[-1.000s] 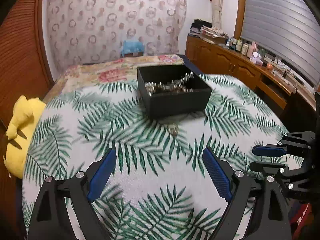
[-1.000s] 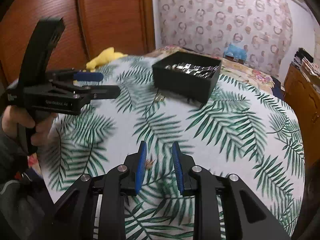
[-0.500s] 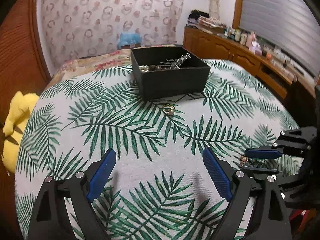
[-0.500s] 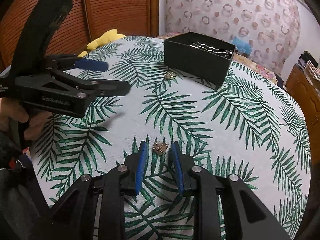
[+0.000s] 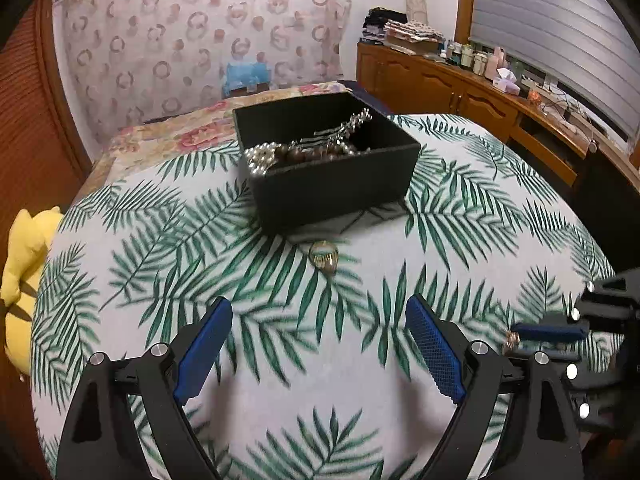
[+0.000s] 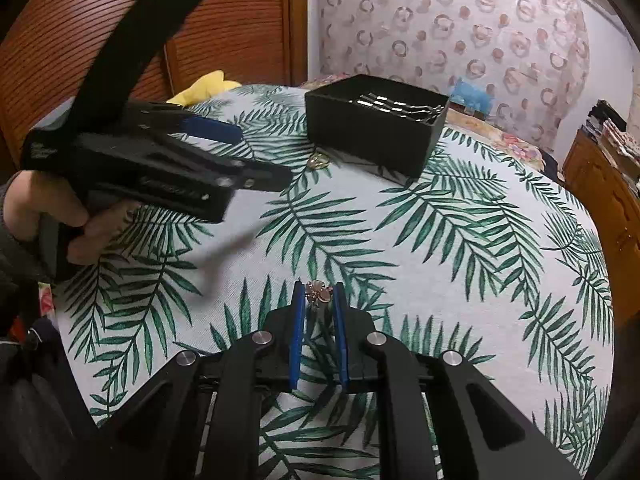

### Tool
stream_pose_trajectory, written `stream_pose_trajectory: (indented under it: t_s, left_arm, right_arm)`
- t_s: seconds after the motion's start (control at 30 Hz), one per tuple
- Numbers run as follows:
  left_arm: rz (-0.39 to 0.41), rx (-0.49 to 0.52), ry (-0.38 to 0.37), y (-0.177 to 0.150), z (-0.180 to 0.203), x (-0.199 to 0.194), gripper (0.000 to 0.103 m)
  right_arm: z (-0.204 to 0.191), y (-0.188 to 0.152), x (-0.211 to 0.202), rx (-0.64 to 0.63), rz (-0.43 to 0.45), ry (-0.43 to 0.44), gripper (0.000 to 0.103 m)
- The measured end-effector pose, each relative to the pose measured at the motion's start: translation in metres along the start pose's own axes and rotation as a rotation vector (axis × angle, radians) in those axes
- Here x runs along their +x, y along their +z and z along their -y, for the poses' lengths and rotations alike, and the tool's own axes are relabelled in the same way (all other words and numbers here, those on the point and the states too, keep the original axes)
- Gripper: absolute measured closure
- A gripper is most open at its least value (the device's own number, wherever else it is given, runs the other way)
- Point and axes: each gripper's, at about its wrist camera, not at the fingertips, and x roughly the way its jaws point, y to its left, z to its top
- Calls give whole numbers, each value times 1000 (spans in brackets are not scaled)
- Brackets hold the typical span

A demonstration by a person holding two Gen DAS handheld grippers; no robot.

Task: Organize jewelry
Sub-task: 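Grasp the gold pearl ring with the left tool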

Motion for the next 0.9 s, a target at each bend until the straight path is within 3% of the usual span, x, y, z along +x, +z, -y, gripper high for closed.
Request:
stream_pose_trajectory:
  t_s: [0.1,0.43,0.77,0.87,0.9]
  left_arm:
    - [0,1,-1,13,1,7,18]
    - [-45,18,-10,32,4,37,54]
    - [-48,24,7,26,7,46,57]
    - [-41,26,1,25,6,45,69]
    - [-39,25,-1,24,5,44,79]
  right_arm:
    - [3,1,-1,8,4,-2,88]
    - [14,0,-3,22,9,-6,87]
    - [15,-2,-4,25,8,-5,87]
    - [15,-2,-4,26,9,-4,87]
    - [15,-2,-4,27,9,-5,87]
